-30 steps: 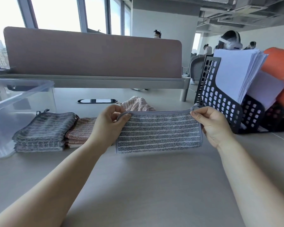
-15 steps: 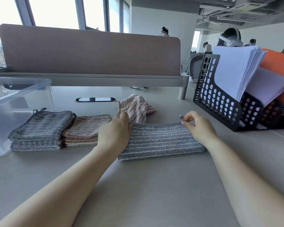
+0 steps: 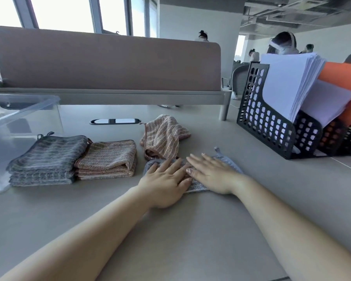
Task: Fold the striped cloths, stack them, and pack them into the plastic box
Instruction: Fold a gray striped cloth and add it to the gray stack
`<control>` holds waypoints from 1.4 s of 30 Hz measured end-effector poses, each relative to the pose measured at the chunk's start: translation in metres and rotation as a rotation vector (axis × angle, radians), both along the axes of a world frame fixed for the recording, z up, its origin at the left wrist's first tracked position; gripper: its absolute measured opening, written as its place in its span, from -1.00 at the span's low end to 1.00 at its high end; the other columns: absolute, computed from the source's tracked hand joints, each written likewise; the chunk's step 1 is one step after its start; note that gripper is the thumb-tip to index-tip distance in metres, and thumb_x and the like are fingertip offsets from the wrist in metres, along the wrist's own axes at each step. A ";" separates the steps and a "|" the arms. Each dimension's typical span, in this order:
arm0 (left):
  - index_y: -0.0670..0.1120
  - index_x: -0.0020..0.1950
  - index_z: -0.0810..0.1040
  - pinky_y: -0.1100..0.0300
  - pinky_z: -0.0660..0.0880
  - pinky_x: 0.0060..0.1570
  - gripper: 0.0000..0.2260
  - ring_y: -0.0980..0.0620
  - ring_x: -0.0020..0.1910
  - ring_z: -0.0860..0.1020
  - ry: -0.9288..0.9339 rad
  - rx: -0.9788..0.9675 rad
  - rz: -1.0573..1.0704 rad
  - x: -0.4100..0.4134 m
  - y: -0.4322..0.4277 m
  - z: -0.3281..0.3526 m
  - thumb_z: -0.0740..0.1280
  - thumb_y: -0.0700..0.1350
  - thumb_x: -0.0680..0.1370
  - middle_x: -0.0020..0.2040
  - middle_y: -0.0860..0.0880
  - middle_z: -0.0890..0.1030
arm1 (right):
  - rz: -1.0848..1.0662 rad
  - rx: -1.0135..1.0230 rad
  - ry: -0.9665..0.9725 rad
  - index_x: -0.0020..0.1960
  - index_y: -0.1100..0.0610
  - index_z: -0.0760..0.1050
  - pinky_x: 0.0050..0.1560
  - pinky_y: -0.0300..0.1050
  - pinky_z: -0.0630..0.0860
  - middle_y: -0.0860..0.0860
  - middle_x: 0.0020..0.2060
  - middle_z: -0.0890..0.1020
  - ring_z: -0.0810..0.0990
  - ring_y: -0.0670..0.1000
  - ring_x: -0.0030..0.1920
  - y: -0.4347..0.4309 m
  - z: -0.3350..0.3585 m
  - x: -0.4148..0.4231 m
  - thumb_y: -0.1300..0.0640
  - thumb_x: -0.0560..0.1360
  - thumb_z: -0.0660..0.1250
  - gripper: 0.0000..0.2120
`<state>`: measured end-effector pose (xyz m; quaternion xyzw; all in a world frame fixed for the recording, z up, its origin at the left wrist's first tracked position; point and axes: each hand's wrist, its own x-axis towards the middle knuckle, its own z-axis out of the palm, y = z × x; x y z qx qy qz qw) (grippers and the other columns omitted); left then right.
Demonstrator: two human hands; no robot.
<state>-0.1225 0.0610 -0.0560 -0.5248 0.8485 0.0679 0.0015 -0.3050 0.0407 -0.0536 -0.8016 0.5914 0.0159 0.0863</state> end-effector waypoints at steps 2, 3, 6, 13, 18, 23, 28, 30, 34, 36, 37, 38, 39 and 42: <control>0.19 0.54 -0.14 0.02 -0.20 0.50 -0.50 0.07 0.54 -0.23 -0.001 0.009 0.003 0.001 0.001 0.002 -0.15 0.23 0.61 0.57 0.13 -0.17 | -0.070 -0.003 0.024 0.54 -0.15 -0.16 0.48 -0.04 -0.23 -0.21 0.53 -0.15 -0.20 -0.07 0.54 -0.003 -0.001 -0.009 -0.31 0.56 -0.19 -0.40; 0.20 0.54 -0.12 0.04 -0.20 0.50 -0.50 0.07 0.54 -0.22 0.004 0.019 0.008 0.002 0.002 0.002 -0.15 0.23 0.61 0.57 0.13 -0.16 | -0.101 -0.003 0.029 0.55 -0.13 -0.15 0.48 -0.04 -0.21 -0.20 0.54 -0.14 -0.20 -0.07 0.54 -0.003 -0.002 -0.013 -0.31 0.56 -0.18 -0.39; 0.17 0.53 0.06 0.05 -0.05 0.49 -0.54 0.00 0.55 -0.05 0.077 -0.051 0.059 0.009 0.003 0.005 -0.06 0.18 0.63 0.58 0.07 0.00 | -0.131 -0.095 -0.026 0.55 -0.07 -0.02 0.50 0.01 -0.15 -0.14 0.55 -0.02 -0.09 -0.06 0.54 -0.007 -0.003 -0.021 -0.26 0.59 -0.12 -0.41; -0.05 0.27 0.32 0.00 0.18 0.25 -0.72 -0.13 0.33 0.28 -0.070 -0.233 0.196 0.018 -0.005 0.013 0.10 -0.07 0.56 0.30 -0.05 0.42 | -0.141 -0.093 -0.042 0.53 -0.12 0.06 0.48 0.12 -0.24 -0.17 0.53 0.07 -0.03 -0.06 0.54 -0.007 0.002 -0.018 -0.05 0.65 -0.09 -0.56; -0.12 0.24 0.35 -0.01 0.30 0.20 -0.67 -0.19 0.25 0.42 -0.031 -0.212 0.293 0.019 -0.004 0.024 0.15 0.02 0.55 0.25 -0.14 0.43 | -0.081 -0.336 -0.077 0.46 -0.09 0.27 0.49 0.03 -0.12 -0.16 0.48 0.25 0.12 -0.06 0.51 -0.005 0.006 -0.019 -0.04 0.63 0.07 -0.60; -0.15 0.20 0.34 0.03 0.39 0.00 -0.71 -0.19 0.19 0.48 0.062 -0.235 0.308 0.015 0.001 0.026 0.23 -0.05 0.55 0.23 -0.16 0.44 | 0.158 -0.126 -0.214 0.52 -0.09 0.13 0.52 -0.03 -0.04 -0.16 0.53 0.12 0.00 -0.10 0.53 0.005 0.001 0.013 -0.17 0.61 0.00 -0.50; -0.08 0.23 0.20 0.05 0.40 -0.25 -0.69 -0.20 -0.07 0.54 0.154 -0.176 0.274 0.013 0.006 0.027 0.20 -0.16 0.54 0.11 -0.16 0.40 | 0.088 -0.084 -0.086 0.56 -0.09 -0.10 0.50 -0.07 -0.22 -0.18 0.54 -0.10 -0.19 -0.12 0.53 0.007 0.000 0.019 -0.25 0.59 -0.12 -0.42; -0.03 0.29 0.14 0.09 0.40 -0.31 -0.63 -0.09 -0.21 0.52 0.123 -0.134 0.276 0.019 0.005 0.028 0.18 -0.14 0.53 -0.06 -0.08 0.49 | 0.083 -0.059 -0.039 0.56 -0.07 -0.15 0.50 -0.07 -0.24 -0.17 0.54 -0.14 -0.21 -0.11 0.53 0.009 0.002 0.020 -0.27 0.58 -0.14 -0.39; 0.01 0.32 0.15 0.07 0.53 -0.38 -0.57 -0.02 -0.28 0.55 0.418 0.021 0.236 0.031 0.001 0.037 0.20 -0.27 0.54 -0.17 -0.07 0.55 | 0.059 -0.041 -0.028 0.56 -0.06 -0.12 0.51 -0.06 -0.22 -0.14 0.55 -0.11 -0.18 -0.09 0.54 0.010 0.002 0.025 -0.27 0.58 -0.15 -0.39; 0.07 0.31 0.16 0.07 0.48 -0.40 -0.56 -0.04 -0.36 0.51 0.532 -0.066 0.267 0.037 -0.003 0.047 0.21 -0.28 0.54 -0.23 -0.09 0.54 | 0.074 -0.067 -0.139 0.55 -0.03 -0.02 0.51 -0.07 -0.14 -0.10 0.55 0.01 -0.09 -0.06 0.54 0.011 0.004 0.031 -0.20 0.61 -0.10 -0.44; 0.10 0.28 0.17 0.06 0.48 -0.37 -0.57 -0.07 -0.37 0.50 0.549 -0.140 0.294 0.040 -0.005 0.052 0.23 -0.25 0.53 -0.27 -0.10 0.53 | 0.087 -0.051 -0.253 0.54 -0.01 0.06 0.50 -0.10 -0.08 -0.07 0.54 0.10 -0.01 -0.04 0.54 0.013 0.007 0.034 -0.14 0.63 -0.06 -0.49; 0.11 0.25 0.19 0.02 0.51 -0.30 -0.59 -0.11 -0.35 0.51 0.552 -0.207 0.326 0.043 -0.006 0.056 0.25 -0.22 0.52 -0.26 -0.12 0.55 | 0.088 0.002 -0.430 0.52 0.00 0.15 0.47 -0.15 0.01 -0.06 0.51 0.22 0.10 -0.03 0.52 0.015 0.008 0.037 -0.08 0.64 0.00 -0.53; 0.10 0.22 0.20 -0.02 0.55 -0.24 -0.62 -0.13 -0.30 0.54 0.545 -0.262 0.355 0.045 -0.007 0.060 0.27 -0.18 0.51 -0.22 -0.12 0.57 | 0.071 0.084 -0.649 0.48 -0.01 0.25 0.43 -0.21 0.10 -0.07 0.44 0.33 0.22 -0.07 0.47 0.017 0.010 0.041 -0.05 0.64 0.06 -0.57; 0.02 0.20 0.20 0.03 0.48 -0.24 -0.68 -0.16 -0.18 0.54 0.479 -0.407 0.407 0.043 -0.007 0.063 0.26 -0.10 0.53 -0.11 -0.10 0.60 | -0.030 0.195 -1.163 0.25 -0.03 0.51 0.40 -0.10 0.27 -0.08 0.28 0.52 0.44 -0.11 0.29 0.016 0.018 0.040 -0.09 0.59 0.14 -0.68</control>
